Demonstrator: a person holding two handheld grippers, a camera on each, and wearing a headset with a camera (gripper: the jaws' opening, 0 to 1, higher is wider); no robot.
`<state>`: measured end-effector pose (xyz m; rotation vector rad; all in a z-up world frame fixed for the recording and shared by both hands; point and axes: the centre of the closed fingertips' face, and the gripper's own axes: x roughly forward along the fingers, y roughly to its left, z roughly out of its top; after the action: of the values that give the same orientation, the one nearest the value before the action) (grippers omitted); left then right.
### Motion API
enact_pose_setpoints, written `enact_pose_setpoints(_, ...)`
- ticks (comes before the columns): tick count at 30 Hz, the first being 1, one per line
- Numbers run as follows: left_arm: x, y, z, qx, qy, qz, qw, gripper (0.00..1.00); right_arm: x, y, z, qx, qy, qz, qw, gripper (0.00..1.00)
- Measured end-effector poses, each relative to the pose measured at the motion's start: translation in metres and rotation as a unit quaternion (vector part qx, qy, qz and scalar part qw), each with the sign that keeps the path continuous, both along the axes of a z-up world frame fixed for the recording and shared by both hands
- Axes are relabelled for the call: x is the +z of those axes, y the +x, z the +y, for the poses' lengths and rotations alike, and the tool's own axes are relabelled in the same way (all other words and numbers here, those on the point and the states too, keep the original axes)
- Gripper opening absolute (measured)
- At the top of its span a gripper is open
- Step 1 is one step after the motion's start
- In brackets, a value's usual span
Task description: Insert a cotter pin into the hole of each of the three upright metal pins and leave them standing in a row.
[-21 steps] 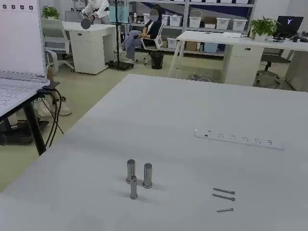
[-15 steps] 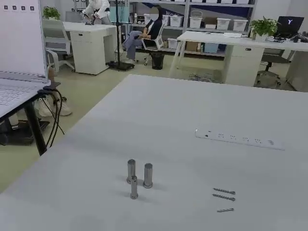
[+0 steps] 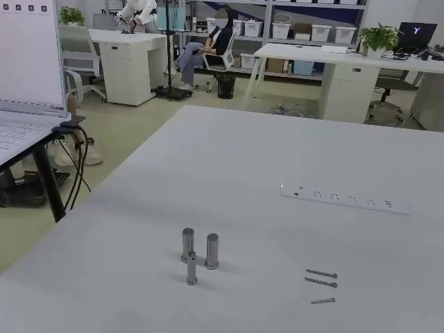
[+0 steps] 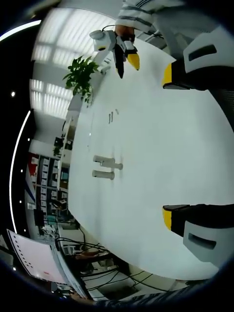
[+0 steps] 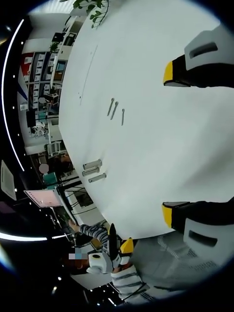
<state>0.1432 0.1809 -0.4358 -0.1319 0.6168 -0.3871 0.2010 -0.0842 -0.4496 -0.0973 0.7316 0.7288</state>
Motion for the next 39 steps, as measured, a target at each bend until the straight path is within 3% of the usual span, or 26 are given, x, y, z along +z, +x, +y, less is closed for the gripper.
enact_pose_setpoints(7,-0.001,0.0,-0.001,-0.004,0.0,0.002,1.0,0.98,-0.004,-0.007,0.006,0.014,0.002,0.014,0.9998,0.98)
enact_pose_setpoints(17,-0.001,0.002,0.003,0.0,0.006,-0.001,1.0,0.98,0.0,-0.006,0.012,0.019,0.002,0.005,0.9998,0.98)
enact_pose_setpoints(39,-0.001,0.005,0.007,-0.004,0.013,0.002,0.9999,0.96,0.01,0.004,0.007,-0.014,0.013,-0.014,0.9997,0.95)
